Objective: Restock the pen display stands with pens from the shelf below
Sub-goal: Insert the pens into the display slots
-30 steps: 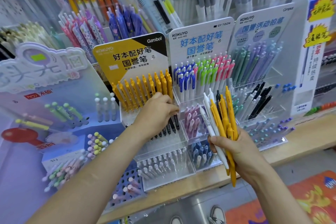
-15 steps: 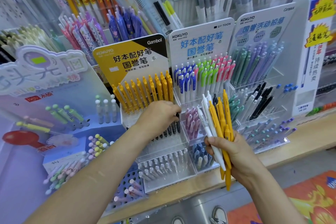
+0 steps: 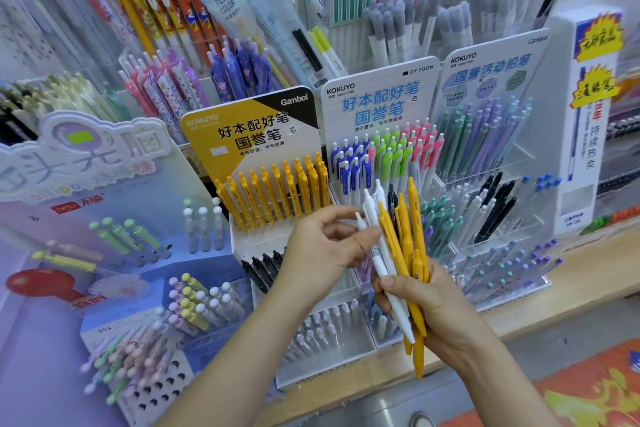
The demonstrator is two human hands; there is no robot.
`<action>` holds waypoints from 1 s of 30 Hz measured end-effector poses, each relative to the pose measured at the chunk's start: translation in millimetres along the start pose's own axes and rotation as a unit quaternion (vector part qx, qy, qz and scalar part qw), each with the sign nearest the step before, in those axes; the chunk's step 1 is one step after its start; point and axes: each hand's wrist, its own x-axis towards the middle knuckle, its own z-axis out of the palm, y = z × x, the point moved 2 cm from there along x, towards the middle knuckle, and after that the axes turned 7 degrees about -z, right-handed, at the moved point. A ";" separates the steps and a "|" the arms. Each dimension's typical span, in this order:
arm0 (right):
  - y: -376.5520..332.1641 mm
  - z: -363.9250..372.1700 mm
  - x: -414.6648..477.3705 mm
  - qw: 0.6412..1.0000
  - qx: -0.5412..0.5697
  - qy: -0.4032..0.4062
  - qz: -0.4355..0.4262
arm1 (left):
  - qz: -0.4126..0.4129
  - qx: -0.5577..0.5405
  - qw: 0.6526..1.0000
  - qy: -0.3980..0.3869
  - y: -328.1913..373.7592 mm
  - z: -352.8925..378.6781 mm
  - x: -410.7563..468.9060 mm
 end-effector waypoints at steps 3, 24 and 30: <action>3.0 2.7 1.5 1.000 -0.001 -0.002 -0.001 | -0.040 -0.086 0.996 0.007 -4.6 -2.9 -2.0; 20.0 -7.1 -19.3 0.982 -0.167 0.088 -0.018 | 0.008 -0.061 0.996 0.058 -24.5 -46.2 -24.1; 28.4 -44.2 -50.3 0.959 -0.186 0.208 -0.039 | 0.086 0.216 0.971 0.061 -48.6 -50.2 -33.0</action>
